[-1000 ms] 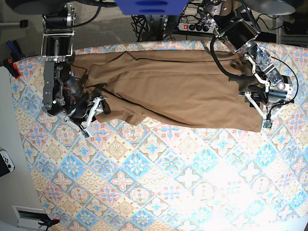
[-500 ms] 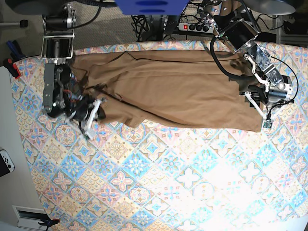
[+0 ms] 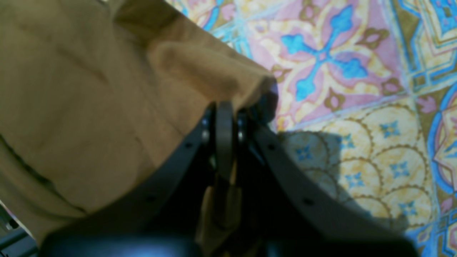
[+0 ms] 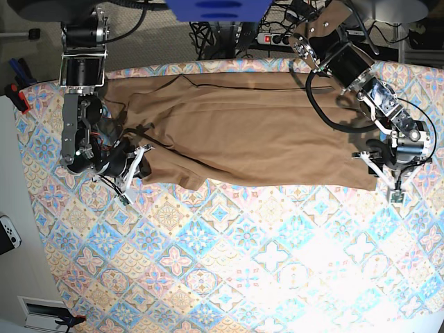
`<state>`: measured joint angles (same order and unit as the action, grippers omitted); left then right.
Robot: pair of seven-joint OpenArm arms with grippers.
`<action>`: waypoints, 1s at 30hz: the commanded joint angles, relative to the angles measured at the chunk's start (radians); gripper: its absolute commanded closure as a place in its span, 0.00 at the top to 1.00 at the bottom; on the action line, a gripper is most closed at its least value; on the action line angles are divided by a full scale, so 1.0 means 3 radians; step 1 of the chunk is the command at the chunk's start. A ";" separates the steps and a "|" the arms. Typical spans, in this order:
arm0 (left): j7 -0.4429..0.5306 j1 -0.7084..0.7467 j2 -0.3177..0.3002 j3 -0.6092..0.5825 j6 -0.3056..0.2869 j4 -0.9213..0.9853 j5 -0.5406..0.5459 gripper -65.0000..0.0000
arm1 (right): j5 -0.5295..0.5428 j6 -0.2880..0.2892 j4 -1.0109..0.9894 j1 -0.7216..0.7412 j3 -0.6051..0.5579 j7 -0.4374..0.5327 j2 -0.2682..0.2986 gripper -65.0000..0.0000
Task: Layout the t-shirt on the table in an organized manner, then fold the t-shirt properly
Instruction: 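Grasp the opposite shirt end with the left gripper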
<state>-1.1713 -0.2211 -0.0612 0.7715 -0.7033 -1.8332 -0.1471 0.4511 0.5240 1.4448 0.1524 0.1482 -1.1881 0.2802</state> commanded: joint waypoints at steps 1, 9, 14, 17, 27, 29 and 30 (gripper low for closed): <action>0.0066 -0.0135 -0.0044 -0.0012 0.0017 -0.0009 0.0017 0.38 | 0.0043 0.0010 0.0071 0.0072 0.0015 0.0055 0.0040 0.00; 0.0071 -0.0437 -0.0387 -0.0022 0.0017 0.0743 0.0038 0.62 | 0.0043 0.0010 0.0076 0.0067 0.0015 -0.0011 0.0040 0.00; 0.0281 -0.0611 -0.0576 -0.0032 0.0017 0.1362 0.0043 0.80 | 0.0043 0.0010 0.0081 0.0067 0.0015 -0.0021 0.0040 0.00; 0.0767 -0.0662 -0.0612 -0.0038 0.0017 0.1832 0.0043 0.76 | 0.0043 0.0010 0.0081 0.0067 0.0015 -0.0021 0.0040 0.00; 0.1053 -0.0795 -0.0709 -0.0130 0.0017 0.2467 0.0043 0.71 | 0.0043 0.0010 0.0081 0.0062 0.0015 -0.0021 0.0040 0.00; 0.1053 -0.0795 -0.0714 -0.0130 0.0017 0.2461 0.0043 0.71 | 0.0043 0.0010 0.0081 0.0062 0.0015 -0.0021 0.0040 0.00; 0.1053 -0.0795 -0.0750 -0.0130 0.0017 0.2456 0.0043 0.71 | 0.0043 0.0010 0.0081 0.0062 0.0015 -0.0021 0.0040 0.00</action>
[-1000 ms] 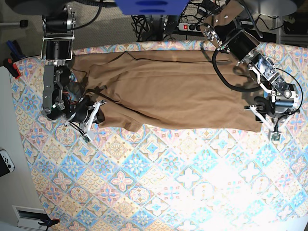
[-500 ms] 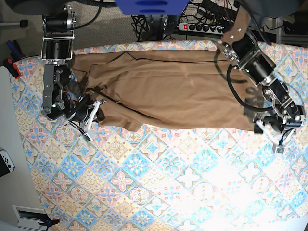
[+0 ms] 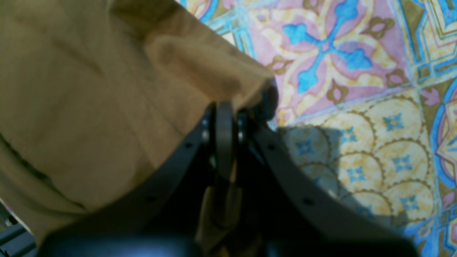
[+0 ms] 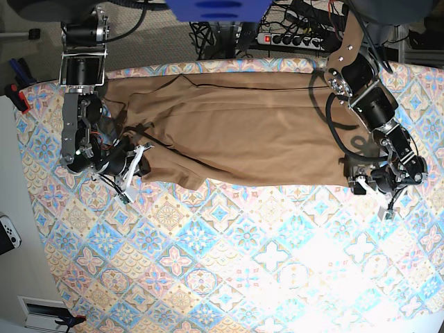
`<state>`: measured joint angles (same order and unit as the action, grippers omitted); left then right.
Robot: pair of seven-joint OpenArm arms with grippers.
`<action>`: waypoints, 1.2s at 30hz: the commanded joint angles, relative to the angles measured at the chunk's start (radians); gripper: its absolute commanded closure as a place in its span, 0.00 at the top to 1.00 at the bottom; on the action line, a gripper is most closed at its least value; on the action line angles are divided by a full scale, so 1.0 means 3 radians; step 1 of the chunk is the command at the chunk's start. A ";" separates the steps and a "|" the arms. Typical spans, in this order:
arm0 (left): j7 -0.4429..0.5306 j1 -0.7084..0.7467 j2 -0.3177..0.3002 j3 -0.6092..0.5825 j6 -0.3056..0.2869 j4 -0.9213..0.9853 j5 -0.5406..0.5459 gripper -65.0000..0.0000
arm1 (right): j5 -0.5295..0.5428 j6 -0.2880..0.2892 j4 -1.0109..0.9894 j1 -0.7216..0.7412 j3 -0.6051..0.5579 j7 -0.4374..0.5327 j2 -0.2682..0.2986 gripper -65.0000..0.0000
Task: Layout the t-shirt on the table in an organized manner, then fold the t-shirt properly
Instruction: 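Grasp the opposite shirt end with the left gripper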
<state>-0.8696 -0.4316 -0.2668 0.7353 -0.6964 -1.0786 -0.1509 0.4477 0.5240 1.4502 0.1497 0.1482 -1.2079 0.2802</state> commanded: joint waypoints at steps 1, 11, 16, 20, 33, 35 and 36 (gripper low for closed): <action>0.0047 -0.0093 -0.0121 -0.0009 -0.0006 -0.0059 0.0055 0.71 | 0.0055 0.0010 0.0063 0.0071 0.0015 0.0045 0.0040 0.00; 0.0052 -0.0067 -0.0279 -0.0004 -0.0006 -0.0059 0.0035 0.71 | 0.0055 0.0010 0.0063 0.0071 0.0015 0.0045 0.0040 0.00; 0.0293 0.0014 -0.0264 -0.0009 -0.0006 0.0018 0.0025 0.71 | 0.0055 0.0010 0.0063 0.0071 0.0015 0.0045 0.0040 0.00; 0.0436 0.0045 -0.0264 -0.0009 -0.0006 0.0156 0.0030 0.71 | 0.0055 0.0010 0.0063 0.0071 0.0015 0.0040 0.0040 0.00; 0.0446 0.0050 -0.0259 -0.0034 -0.0006 0.0258 0.0020 0.68 | 0.0055 0.0010 0.0324 0.0071 0.0020 -0.0098 0.0040 0.00; 0.0446 0.0055 -0.0249 -0.0034 -0.0006 0.0289 0.0020 0.59 | 0.0055 0.0010 0.0370 0.0071 0.0025 -0.0139 0.0040 0.00; 0.0446 0.0055 -0.0238 -0.0034 -0.0006 0.0330 0.0020 0.52 | 0.0055 0.0010 0.0380 0.0071 0.0025 -0.0144 0.0040 0.00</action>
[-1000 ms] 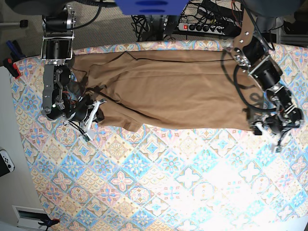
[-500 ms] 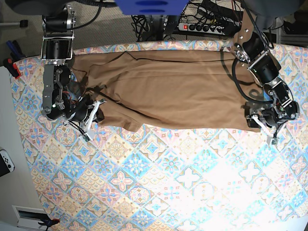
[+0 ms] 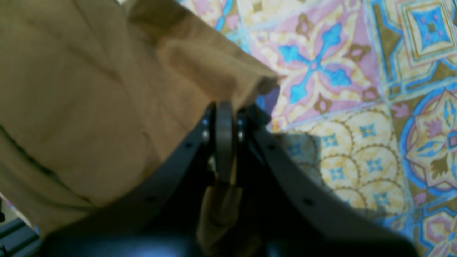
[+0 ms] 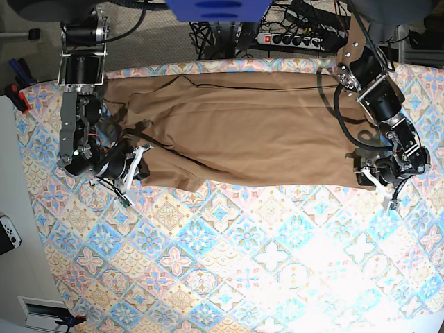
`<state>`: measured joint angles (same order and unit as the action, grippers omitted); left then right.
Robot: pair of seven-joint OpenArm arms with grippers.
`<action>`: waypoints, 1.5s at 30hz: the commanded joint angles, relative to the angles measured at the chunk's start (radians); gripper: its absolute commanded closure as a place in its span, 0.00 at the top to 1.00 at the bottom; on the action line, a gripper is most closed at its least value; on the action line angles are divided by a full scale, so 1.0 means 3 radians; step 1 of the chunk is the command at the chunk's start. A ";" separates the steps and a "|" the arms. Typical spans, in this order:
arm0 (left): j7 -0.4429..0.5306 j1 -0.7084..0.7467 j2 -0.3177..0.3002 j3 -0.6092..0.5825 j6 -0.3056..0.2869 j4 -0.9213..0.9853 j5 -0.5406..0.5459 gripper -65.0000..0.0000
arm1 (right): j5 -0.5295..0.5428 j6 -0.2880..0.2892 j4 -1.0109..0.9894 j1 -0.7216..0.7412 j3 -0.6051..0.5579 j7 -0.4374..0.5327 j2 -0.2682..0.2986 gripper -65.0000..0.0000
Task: Layout the t-shirt on the table in an organized manner, then fold the t-shirt properly
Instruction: 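Grasp the opposite shirt end with the left gripper, then lift the shirt edge with both grippers and fold it over lengthwise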
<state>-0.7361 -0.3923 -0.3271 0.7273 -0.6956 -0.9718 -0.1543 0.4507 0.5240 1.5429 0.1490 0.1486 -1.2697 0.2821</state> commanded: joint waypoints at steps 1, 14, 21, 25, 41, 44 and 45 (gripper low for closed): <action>0.0001 -0.0076 -0.0037 -0.0008 -0.0008 0.0025 0.0031 0.42 | 0.0045 0.0010 0.0071 0.0074 0.0024 0.0062 0.0034 0.00; -0.0019 -0.0081 -0.0017 -0.0069 -0.0008 -0.0088 0.0067 0.00 | 0.0045 0.0010 0.0148 0.0074 0.0019 0.0062 0.0034 0.00; -0.0024 0.0308 -0.0007 -0.0069 -0.0008 -0.0778 0.0394 0.00 | 0.0045 0.0010 0.0470 0.0074 0.0039 0.0067 0.0034 0.00; -0.0030 0.0579 -0.0022 -0.0089 -0.0008 -0.1095 0.0640 0.00 | 0.0045 0.0010 0.0491 0.0074 0.0039 0.0077 0.0029 0.00; -0.0024 0.0978 -0.0017 -0.0069 -0.0008 -0.1576 0.0849 0.00 | 0.0050 0.0010 0.1033 -0.0571 0.0453 0.0087 -0.0038 0.00; -0.0024 0.1050 -0.0012 -0.0069 -0.0008 -0.1704 0.0865 0.00 | 0.0055 0.0010 0.1038 -0.0729 0.0530 0.0092 -0.0043 0.00; -0.0024 0.1070 -0.0007 -0.0069 -0.0008 -0.1745 0.0860 0.00 | 0.0055 0.0010 0.1038 -0.0770 0.0551 0.0092 -0.0043 0.00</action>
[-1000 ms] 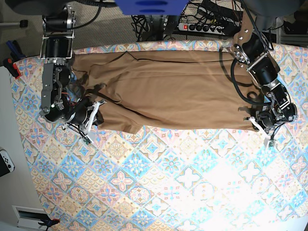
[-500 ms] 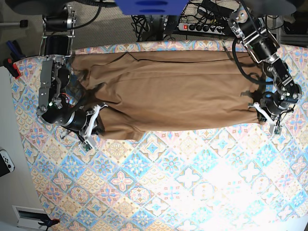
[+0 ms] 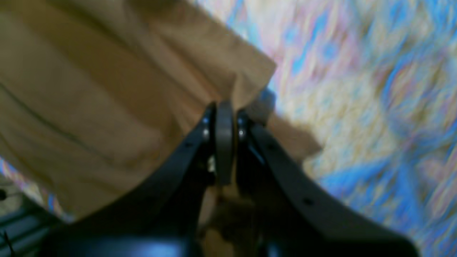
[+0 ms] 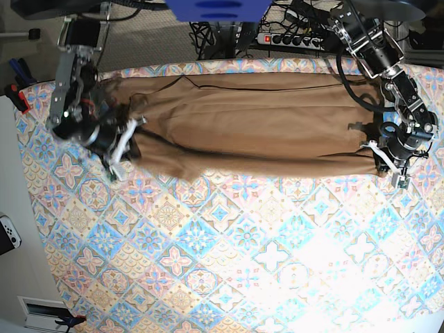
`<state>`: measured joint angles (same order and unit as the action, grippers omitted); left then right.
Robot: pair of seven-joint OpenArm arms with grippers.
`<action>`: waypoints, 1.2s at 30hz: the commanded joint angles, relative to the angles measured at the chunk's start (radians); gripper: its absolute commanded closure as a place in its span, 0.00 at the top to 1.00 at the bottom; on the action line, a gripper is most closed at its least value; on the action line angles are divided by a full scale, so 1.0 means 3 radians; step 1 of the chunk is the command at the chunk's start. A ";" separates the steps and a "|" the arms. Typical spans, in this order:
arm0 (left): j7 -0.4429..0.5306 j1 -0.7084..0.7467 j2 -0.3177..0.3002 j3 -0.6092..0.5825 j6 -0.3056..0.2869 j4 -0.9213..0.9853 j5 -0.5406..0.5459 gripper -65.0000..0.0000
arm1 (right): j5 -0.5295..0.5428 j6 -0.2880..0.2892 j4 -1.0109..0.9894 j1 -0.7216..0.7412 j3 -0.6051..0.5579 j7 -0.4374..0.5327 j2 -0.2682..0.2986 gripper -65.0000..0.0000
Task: Layout the t-shirt on the table in an organized manner, then fold the t-shirt properly
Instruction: 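Lift the shirt edge with both grippers and fold it over lengthwise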
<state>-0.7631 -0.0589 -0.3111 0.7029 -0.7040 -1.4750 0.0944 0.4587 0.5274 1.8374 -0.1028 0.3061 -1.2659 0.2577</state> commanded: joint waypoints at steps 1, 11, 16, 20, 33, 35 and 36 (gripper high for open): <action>0.0066 -0.0021 -0.0045 0.0012 0.0020 -0.0088 0.0031 0.00 | 0.0028 -0.0001 0.0056 0.0028 0.0046 0.0080 0.0039 0.00; 0.0066 0.0225 -0.0019 0.0012 0.0020 -0.0374 0.0041 0.00 | 0.0028 -0.0001 0.0256 -0.0105 0.0072 0.0080 -0.0053 0.00; 0.0071 0.0358 -0.0035 0.0012 0.0020 -0.0446 0.0046 0.00 | 0.0028 -0.0001 0.0261 -0.0105 0.0225 0.0074 -0.0120 0.00; 0.0071 0.0521 -0.0014 0.0012 0.0020 -0.0732 0.0041 0.00 | 0.0028 -0.0001 0.0327 -0.0156 0.0245 0.0074 -0.0120 0.00; 0.0071 0.0726 0.0052 0.0012 0.0020 -0.0891 0.0046 0.00 | 0.0033 0.0004 0.0358 -0.0719 0.0629 0.0090 -0.0447 0.00; 0.0071 0.0741 0.0052 0.0017 0.0020 -0.0937 0.0046 0.00 | 0.0033 0.0004 0.0358 -0.0719 0.0629 0.0126 -0.0447 0.00; 0.0071 0.0741 0.0052 0.0017 0.0020 -0.0963 0.0046 0.00 | 0.0033 0.0004 0.0358 -0.0719 0.0629 0.0156 -0.0447 0.00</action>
<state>-0.7624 0.1726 -0.2775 0.7013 -0.7036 -1.7420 0.1020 0.4511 0.5270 1.9263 -0.3351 0.4892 -1.2514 0.1112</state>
